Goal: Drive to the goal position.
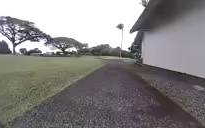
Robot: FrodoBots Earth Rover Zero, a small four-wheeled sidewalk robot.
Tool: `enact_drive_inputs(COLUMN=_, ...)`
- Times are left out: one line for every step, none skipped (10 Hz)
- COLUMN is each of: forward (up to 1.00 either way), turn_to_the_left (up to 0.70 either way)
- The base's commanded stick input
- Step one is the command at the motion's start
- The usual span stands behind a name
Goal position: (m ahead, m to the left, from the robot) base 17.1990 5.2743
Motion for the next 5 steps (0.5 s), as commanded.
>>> enact_drive_inputs(forward=0.7, turn_to_the_left=-0.23)
enact_drive_inputs(forward=0.7, turn_to_the_left=-0.32)
enact_drive_inputs(forward=0.7, turn_to_the_left=-0.35)
enact_drive_inputs(forward=0.7, turn_to_the_left=0.0)
enact_drive_inputs(forward=0.7, turn_to_the_left=0.0)
